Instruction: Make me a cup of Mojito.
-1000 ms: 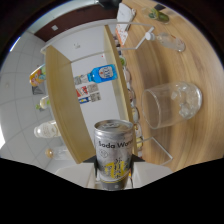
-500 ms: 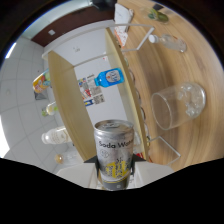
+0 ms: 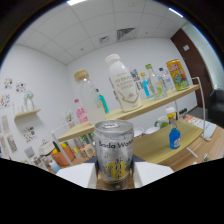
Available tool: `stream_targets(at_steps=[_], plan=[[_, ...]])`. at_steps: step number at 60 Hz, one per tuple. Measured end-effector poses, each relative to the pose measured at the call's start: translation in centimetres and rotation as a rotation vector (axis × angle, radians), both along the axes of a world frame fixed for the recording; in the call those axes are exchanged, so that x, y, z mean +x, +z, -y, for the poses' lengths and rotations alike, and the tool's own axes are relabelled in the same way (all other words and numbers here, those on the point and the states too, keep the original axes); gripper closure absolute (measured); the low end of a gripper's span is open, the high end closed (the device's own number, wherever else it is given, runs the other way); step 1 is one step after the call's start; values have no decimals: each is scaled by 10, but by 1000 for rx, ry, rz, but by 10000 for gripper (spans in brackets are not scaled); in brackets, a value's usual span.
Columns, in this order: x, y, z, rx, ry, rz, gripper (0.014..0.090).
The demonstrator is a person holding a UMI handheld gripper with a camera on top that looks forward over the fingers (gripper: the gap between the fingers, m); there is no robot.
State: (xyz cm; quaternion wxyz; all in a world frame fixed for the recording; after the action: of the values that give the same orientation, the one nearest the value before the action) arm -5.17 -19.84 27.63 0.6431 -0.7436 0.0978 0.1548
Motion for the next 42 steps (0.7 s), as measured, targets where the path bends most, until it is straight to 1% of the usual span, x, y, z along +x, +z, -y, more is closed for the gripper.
stream_targets(at_steps=[10,17,22,33,42], plan=[[-15,-82,-8,-102,38,186,540],[-19,-137,-11,-191,51,195,539],[-18,-163,-14,-226,49,215,539],[-23,-185,-21,-218,68,266,538],[-31,-201,-17,-226,84,299,533]])
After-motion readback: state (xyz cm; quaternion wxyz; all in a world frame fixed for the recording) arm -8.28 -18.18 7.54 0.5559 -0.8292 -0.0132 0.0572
